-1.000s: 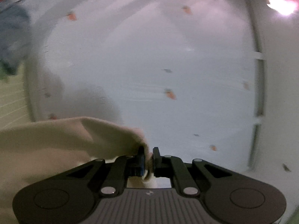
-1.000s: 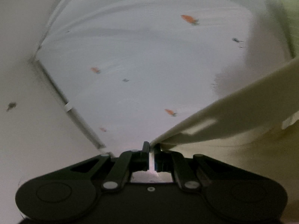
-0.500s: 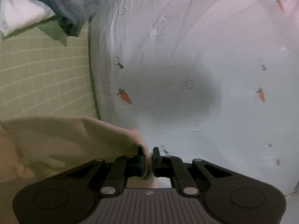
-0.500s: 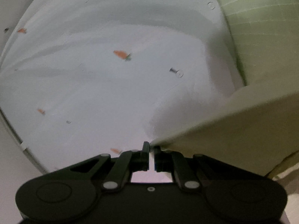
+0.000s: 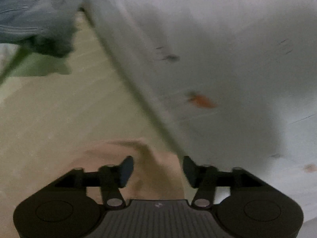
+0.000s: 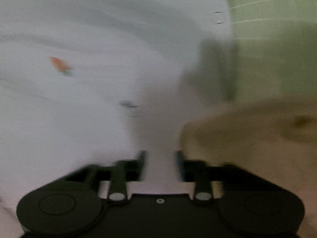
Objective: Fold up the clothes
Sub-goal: 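Lay the beige top flat on the mat and open both grippers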
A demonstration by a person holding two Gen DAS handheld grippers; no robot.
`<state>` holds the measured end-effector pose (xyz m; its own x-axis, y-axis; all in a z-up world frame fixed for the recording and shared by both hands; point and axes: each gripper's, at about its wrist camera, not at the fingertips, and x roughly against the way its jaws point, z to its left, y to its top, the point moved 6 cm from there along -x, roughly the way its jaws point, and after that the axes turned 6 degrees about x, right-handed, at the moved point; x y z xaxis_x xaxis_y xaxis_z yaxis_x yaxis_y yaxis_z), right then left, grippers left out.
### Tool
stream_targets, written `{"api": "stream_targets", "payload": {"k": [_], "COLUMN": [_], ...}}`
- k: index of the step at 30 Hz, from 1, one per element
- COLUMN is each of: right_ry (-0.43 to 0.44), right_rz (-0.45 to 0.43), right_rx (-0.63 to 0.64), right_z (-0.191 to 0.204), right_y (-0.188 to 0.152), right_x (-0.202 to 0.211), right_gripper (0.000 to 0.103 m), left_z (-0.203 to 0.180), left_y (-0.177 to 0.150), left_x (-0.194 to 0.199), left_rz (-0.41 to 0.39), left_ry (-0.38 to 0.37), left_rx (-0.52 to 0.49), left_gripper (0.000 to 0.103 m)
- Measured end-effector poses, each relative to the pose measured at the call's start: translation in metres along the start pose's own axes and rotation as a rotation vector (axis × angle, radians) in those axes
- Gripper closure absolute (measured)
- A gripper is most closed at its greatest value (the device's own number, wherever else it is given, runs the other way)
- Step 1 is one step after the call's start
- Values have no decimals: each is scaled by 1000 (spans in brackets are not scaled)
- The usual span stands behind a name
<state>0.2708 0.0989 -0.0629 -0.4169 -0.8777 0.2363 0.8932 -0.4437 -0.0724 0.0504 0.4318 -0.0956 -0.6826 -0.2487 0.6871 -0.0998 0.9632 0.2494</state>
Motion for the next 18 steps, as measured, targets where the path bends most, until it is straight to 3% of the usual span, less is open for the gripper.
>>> {"api": "stream_targets", "payload": {"k": [2, 6, 10, 12, 15, 18], "right_ry": [-125, -352, -646, -794, -975, -1036], "right_rz": [-13, 11, 24, 25, 71, 100], "right_rx": [124, 412, 878, 1134, 1406, 1469], "right_z": [-13, -36, -55, -67, -91, -114], "right_y": [0, -14, -42, -56, -75, -84], "right_x": [-2, 15, 55, 73, 95, 117], "right_gripper": [46, 33, 32, 32, 32, 32], "left_z": [26, 73, 113, 131, 152, 161], "left_y": [-13, -49, -92, -111, -130, -136], "left_x": [-2, 9, 28, 40, 57, 67], "left_rz": [16, 54, 92, 111, 104, 102], "left_ry": [55, 214, 351, 405, 445, 459], "left_rx": [-27, -138, -280, -324, -344, -340], "left_gripper": [32, 29, 26, 25, 22, 21]}}
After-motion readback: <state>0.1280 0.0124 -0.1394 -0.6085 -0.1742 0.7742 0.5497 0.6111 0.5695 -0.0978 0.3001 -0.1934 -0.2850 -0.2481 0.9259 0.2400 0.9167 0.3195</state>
